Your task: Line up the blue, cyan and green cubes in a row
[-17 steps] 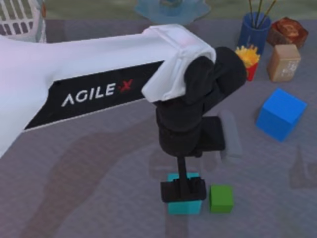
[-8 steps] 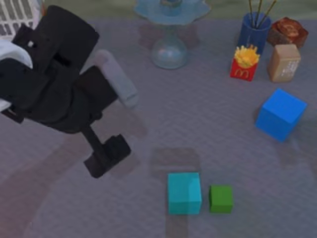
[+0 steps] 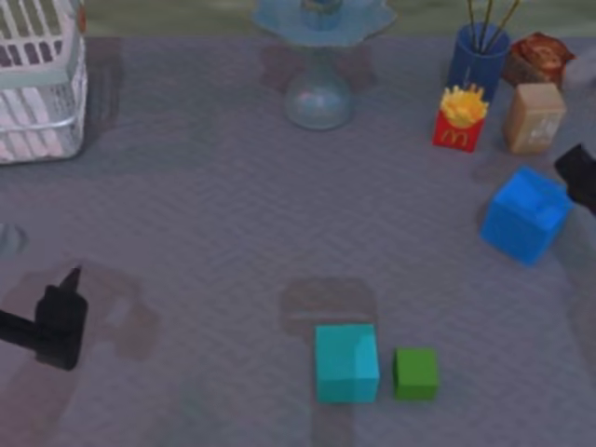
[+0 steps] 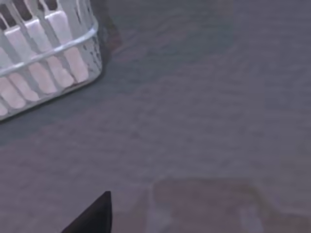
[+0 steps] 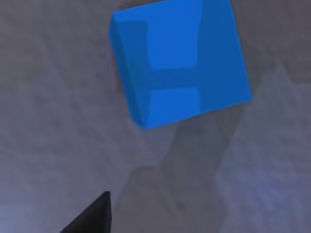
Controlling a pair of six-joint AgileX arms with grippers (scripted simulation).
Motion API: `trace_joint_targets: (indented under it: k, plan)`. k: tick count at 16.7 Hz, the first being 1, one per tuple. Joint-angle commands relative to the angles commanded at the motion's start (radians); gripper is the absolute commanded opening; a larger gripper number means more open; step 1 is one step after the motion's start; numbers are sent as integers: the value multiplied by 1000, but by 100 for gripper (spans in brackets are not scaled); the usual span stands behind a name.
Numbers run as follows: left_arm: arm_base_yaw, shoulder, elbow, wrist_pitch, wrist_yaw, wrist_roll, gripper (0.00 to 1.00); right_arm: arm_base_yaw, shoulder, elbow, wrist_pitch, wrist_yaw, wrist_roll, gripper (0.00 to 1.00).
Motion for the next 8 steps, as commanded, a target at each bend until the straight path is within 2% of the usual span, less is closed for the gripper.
trace_joint_targets:
  k: [4,8]
  plan:
    - [131,-283,-233,195,4,-100,100,28,316,275,-186,0,-96,100]
    - [210,-481,-363,334,11,-167,100,45,517,474,-298,-3,-159,100]
